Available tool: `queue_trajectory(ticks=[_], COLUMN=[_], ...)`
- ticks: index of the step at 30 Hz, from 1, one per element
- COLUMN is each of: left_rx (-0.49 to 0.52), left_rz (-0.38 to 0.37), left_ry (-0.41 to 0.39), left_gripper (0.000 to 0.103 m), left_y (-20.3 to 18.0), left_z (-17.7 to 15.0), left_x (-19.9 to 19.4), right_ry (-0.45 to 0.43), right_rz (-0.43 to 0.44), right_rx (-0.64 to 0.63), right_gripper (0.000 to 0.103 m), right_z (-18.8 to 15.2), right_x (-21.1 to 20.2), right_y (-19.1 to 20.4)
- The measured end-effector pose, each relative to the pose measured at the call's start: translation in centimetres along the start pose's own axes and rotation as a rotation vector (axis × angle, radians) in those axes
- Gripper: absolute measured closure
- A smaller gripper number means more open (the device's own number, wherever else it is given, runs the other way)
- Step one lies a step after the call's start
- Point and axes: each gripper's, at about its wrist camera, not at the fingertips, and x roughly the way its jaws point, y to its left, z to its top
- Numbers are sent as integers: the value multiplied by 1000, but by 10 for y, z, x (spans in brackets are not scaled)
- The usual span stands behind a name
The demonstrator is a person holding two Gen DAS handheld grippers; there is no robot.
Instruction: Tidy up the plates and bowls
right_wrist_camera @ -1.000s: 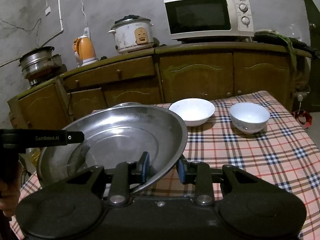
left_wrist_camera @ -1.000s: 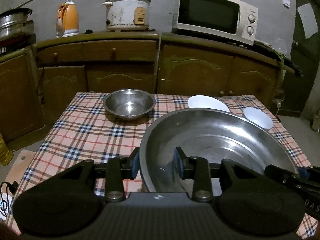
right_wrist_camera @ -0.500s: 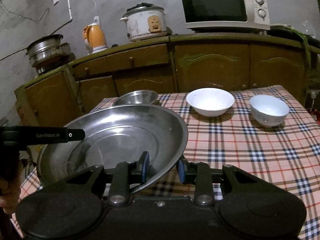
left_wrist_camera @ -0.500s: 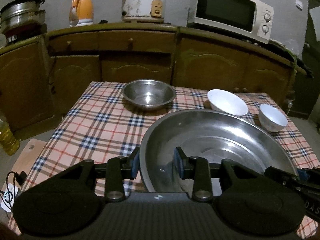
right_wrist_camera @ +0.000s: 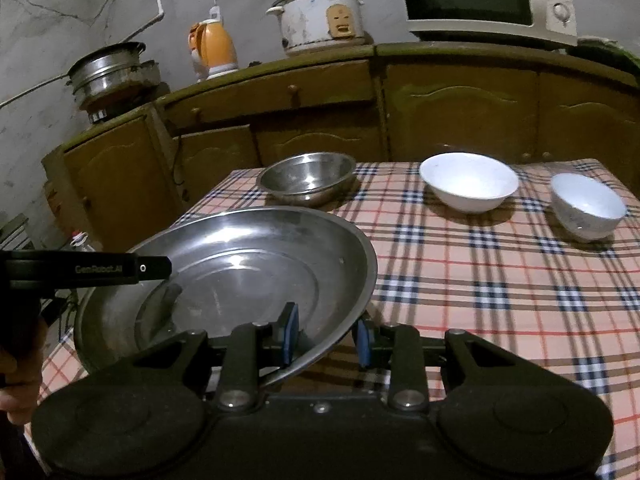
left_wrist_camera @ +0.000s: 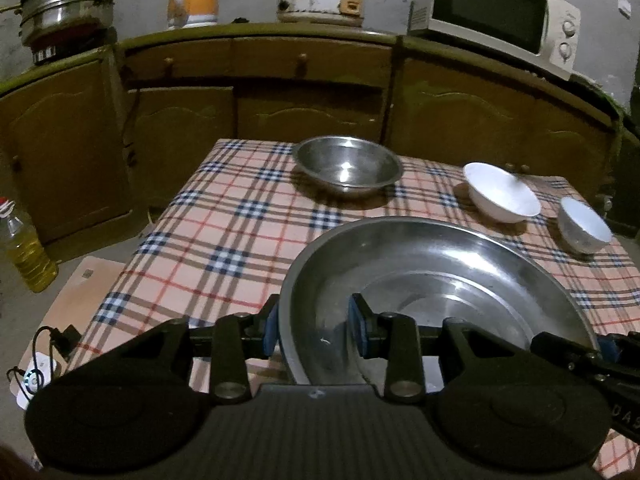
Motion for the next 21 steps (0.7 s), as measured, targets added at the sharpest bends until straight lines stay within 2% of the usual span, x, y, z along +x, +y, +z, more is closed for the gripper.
queue_trajectory(ticks=[21], left_rx=[-10], left_rz=[55], left_ry=[85], left_gripper=[68], left_y=[63], left_z=[-16], left_x=[42], right_ry=[80], right_rz=[43], right_rx=[-54], right_gripper=[65], right_z=[-13], right_x=[70], right_y=[50])
